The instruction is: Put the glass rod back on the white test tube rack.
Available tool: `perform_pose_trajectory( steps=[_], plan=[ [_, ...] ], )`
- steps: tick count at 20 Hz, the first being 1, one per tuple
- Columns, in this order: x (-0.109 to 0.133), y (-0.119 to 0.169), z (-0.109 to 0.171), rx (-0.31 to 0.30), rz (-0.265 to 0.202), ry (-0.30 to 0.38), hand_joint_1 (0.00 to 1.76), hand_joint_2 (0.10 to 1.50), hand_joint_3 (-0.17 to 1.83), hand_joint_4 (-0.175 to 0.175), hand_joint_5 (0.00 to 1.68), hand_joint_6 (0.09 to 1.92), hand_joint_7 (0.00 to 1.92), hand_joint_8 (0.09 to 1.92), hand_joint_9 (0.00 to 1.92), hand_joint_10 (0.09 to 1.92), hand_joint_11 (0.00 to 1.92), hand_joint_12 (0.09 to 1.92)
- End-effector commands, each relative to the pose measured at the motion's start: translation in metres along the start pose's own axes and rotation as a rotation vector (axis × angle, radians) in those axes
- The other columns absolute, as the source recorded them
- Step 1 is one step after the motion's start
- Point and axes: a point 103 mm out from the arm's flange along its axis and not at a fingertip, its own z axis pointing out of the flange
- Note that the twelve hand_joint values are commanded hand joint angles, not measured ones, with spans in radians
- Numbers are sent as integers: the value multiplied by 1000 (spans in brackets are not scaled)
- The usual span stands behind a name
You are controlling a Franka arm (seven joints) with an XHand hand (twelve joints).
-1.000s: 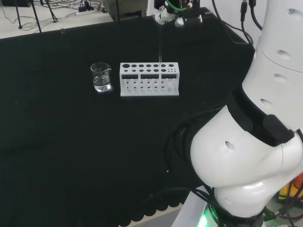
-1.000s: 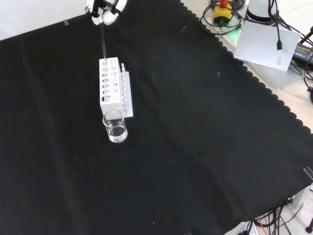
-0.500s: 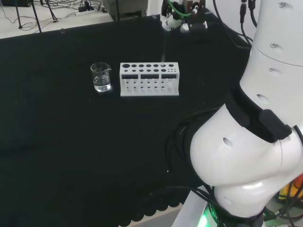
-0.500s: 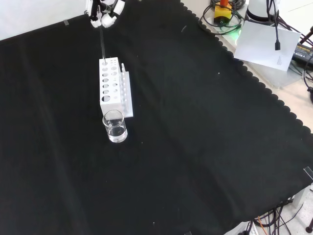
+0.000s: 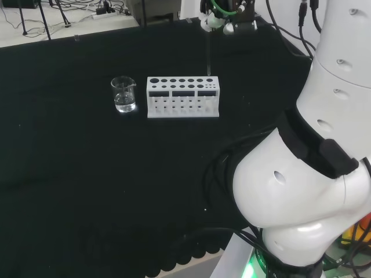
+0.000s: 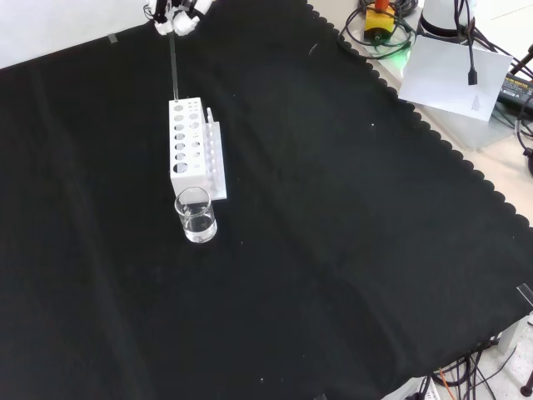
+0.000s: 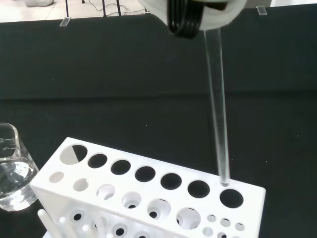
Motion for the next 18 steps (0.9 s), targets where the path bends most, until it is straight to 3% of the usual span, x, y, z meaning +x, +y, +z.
perform_pose_trajectory(
  steps=[1, 18],
  plan=[
    [6, 2, -1, -5, -10, -2, 1300, 836, 465, -175, 1136, 538, 1108, 1194, 1766, 757, 1715, 768],
    [14, 8, 13, 8, -24, 6, 1300, 835, 467, -175, 1136, 537, 1108, 1194, 1766, 757, 1715, 768]
  ],
)
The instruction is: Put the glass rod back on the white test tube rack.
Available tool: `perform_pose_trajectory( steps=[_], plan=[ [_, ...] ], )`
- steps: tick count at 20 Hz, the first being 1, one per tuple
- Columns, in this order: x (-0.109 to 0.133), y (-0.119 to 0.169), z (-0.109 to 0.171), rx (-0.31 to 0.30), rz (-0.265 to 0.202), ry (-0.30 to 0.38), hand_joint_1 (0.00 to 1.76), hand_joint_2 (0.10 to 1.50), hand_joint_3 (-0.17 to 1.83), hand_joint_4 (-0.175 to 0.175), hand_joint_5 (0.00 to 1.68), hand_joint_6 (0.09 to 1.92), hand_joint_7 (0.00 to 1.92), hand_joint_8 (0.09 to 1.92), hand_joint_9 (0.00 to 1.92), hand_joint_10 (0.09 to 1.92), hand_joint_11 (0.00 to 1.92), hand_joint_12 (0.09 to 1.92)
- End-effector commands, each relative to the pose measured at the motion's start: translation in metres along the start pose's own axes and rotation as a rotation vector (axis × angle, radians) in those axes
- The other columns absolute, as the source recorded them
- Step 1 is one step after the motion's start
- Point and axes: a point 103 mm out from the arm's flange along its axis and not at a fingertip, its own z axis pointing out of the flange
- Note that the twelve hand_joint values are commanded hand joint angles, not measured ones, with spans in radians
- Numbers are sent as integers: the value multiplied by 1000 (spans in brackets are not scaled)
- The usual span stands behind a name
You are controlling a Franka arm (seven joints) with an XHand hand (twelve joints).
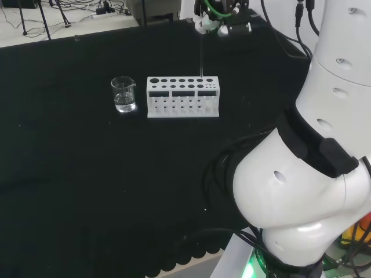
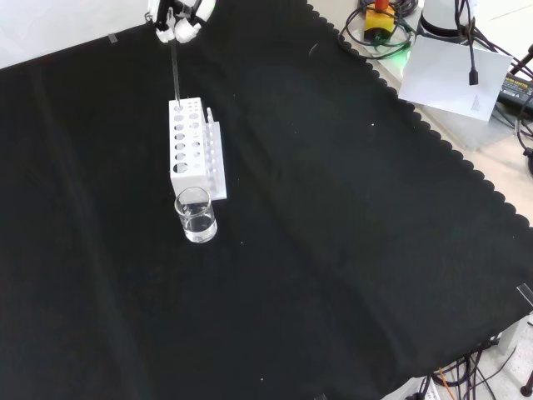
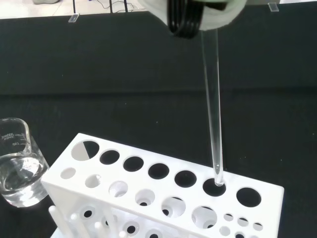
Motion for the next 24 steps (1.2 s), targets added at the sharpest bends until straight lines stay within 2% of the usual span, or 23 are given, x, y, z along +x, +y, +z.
perform_pose_trajectory(
  steps=[1, 7, 24],
  plan=[
    [3, 3, 4, 0, -7, 3, 1300, 835, 467, -175, 1136, 537, 1108, 1194, 1766, 757, 1715, 769],
    [4, 6, 8, 10, -7, 6, 1300, 835, 468, -175, 1136, 537, 1109, 1194, 1767, 757, 1716, 769],
    [1, 12, 43, 54, -10, 31, 1300, 834, 470, -175, 1136, 539, 1109, 1194, 1767, 757, 1716, 770]
  ],
)
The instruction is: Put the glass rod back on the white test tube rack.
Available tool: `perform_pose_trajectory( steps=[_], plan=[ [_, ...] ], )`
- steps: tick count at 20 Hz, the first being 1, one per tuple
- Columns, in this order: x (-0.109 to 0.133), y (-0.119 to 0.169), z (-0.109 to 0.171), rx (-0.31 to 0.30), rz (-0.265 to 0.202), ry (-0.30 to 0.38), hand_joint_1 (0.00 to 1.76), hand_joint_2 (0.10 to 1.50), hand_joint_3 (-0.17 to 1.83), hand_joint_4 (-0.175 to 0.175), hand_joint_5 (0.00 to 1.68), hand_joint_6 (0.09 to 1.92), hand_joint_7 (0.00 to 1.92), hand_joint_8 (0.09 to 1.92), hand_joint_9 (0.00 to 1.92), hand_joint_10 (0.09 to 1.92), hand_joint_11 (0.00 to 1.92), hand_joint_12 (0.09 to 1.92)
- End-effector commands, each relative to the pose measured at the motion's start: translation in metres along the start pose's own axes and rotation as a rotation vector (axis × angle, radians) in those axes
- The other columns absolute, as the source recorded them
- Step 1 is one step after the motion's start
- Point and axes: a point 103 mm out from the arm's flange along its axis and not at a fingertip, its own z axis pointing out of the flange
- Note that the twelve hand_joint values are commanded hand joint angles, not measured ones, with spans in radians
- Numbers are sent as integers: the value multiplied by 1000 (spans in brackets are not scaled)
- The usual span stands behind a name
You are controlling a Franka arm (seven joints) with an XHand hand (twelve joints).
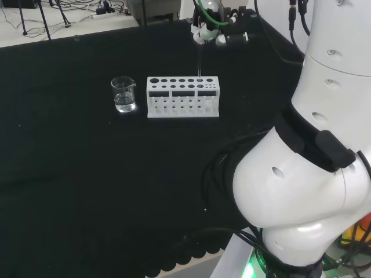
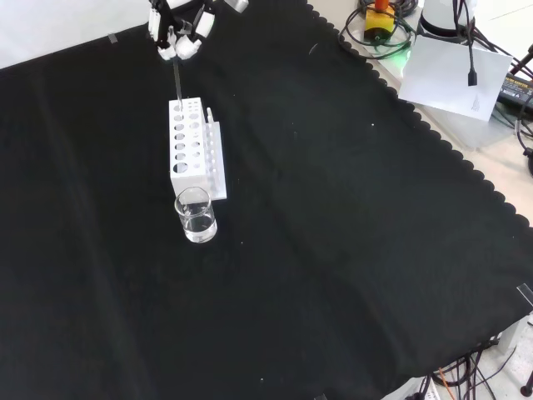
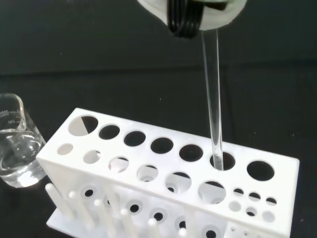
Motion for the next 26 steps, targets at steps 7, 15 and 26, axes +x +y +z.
perform_pose_trajectory(
  steps=[7, 15, 26],
  plan=[
    [5, 13, 28, 19, -25, -4, 1300, 833, 471, -175, 1136, 540, 1109, 1193, 1767, 756, 1716, 771],
    [-3, 18, 51, 38, -31, -20, 1300, 833, 472, -175, 1135, 541, 1110, 1193, 1768, 756, 1716, 771],
    [-20, 17, 62, 57, -3, 15, 1302, 809, 497, -175, 1118, 595, 1157, 1106, 1786, 740, 1732, 757]
  ],
)
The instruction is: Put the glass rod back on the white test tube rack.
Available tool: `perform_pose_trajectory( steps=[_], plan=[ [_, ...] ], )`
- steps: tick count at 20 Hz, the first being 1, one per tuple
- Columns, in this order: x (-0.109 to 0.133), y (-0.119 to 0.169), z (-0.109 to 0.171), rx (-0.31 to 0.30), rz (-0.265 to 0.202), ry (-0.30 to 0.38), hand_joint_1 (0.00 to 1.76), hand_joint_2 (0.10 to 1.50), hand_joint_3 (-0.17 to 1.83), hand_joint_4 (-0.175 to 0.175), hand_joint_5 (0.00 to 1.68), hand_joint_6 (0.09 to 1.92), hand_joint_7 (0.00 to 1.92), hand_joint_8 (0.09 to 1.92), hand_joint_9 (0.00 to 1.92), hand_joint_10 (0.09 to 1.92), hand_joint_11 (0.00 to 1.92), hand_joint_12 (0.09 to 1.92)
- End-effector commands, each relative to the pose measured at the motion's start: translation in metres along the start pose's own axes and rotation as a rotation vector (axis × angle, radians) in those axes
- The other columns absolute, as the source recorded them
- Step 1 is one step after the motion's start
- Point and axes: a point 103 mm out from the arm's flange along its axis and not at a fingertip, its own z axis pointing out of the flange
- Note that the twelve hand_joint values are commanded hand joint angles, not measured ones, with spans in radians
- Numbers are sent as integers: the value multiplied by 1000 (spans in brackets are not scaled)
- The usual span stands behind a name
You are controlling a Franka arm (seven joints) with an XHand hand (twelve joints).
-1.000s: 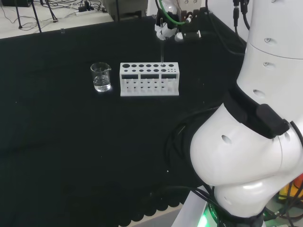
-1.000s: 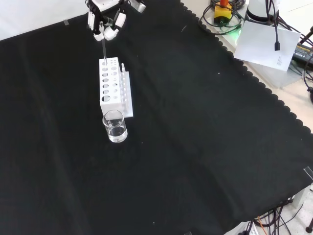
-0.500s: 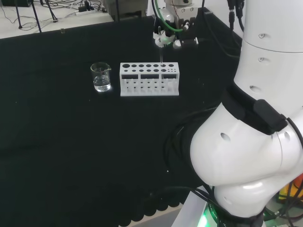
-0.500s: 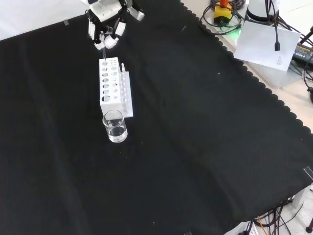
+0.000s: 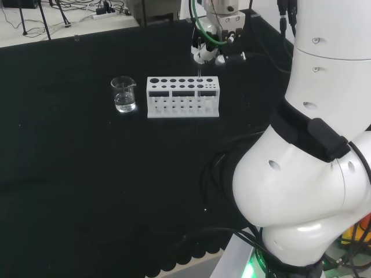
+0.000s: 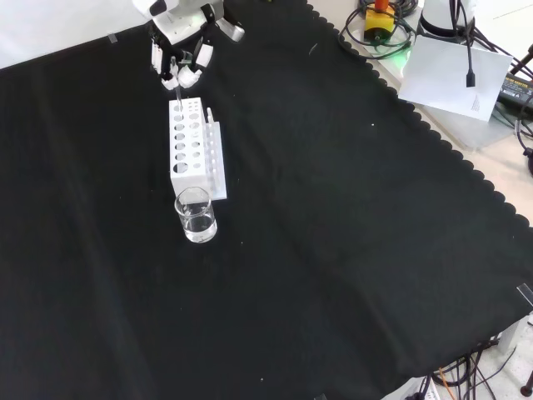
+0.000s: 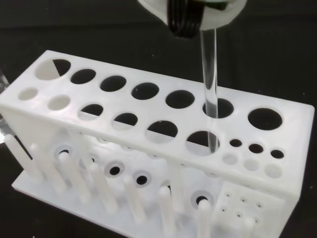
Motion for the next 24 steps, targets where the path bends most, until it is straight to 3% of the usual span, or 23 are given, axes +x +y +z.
perform_pose_trajectory(
  steps=[1, 5, 8, 13, 24],
  plan=[
    [-7, 0, 0, 14, 18, 31, 1304, 797, 505, -175, 1101, 642, 1193, 1027, 1800, 724, 1746, 742],
    [-10, -1, -9, 21, 27, 16, 1389, 476, 783, -175, 568, 893, 927, 839, 1883, 607, 1901, 704],
    [-10, -2, -21, 13, 29, 6, 1404, 409, 836, -175, 347, 795, 787, 837, 1877, 596, 1919, 769],
    [-8, -6, -30, 6, 30, -3, 1402, 396, 840, -175, 304, 677, 717, 837, 1854, 610, 1920, 846],
    [-4, -20, -62, -19, 41, -26, 1407, 402, 826, -175, 337, 643, 722, 825, 1847, 615, 1920, 894]
  ],
)
